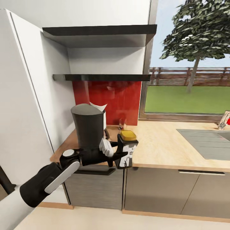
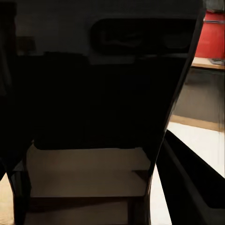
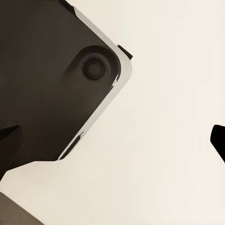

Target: Set up a coffee station on the kitchen countertop: keep the coffee maker on the countertop, move the bottle of coffee from the kitchen shelf to the counter next to the coffee maker, place a paper coffee filter on top of the coffee maker, put the saucer next to the coffee maker with the coffee cup on the saucer, and place the electric kettle next to the coffee maker.

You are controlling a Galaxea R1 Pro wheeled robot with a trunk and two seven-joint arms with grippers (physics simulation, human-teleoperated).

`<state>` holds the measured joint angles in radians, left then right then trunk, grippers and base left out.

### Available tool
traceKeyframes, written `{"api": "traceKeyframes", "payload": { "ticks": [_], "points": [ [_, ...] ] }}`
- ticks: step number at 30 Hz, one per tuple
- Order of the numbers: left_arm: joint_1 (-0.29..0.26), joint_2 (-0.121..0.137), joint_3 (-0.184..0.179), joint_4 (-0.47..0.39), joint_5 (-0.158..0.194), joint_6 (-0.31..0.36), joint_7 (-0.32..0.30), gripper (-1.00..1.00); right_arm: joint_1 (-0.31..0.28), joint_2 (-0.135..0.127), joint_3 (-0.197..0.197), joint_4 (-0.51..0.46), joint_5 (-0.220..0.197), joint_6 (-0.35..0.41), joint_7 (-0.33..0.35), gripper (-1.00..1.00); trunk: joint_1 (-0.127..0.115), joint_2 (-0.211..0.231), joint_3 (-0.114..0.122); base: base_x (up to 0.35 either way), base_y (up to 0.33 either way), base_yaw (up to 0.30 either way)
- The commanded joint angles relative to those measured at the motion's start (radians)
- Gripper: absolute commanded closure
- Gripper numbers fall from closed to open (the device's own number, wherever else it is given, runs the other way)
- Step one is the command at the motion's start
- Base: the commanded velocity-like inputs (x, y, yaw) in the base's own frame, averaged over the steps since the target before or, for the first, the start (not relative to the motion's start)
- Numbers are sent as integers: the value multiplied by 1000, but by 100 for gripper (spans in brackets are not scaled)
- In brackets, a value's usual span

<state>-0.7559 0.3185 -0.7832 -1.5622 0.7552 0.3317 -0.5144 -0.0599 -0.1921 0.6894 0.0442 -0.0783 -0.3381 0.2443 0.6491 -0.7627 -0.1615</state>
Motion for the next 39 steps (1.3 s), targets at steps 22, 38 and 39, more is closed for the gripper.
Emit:
{"api": "traceKeyframes", "payload": {
  "ticks": [22,38,39],
  "points": [
    [109,109,-44,4,13,-184,-38,100,-1,0,4,3,-8,-6,6,-100,0,-1,-1,0,0,0],
    [211,227,-53,0,13,-288,-39,100,-1,0,4,3,-8,-6,5,-100,0,-1,-1,0,0,0],
    [214,234,-53,0,13,-291,-40,100,-1,0,4,3,-8,-6,5,-100,0,-1,-1,0,0,0]
  ]
}}
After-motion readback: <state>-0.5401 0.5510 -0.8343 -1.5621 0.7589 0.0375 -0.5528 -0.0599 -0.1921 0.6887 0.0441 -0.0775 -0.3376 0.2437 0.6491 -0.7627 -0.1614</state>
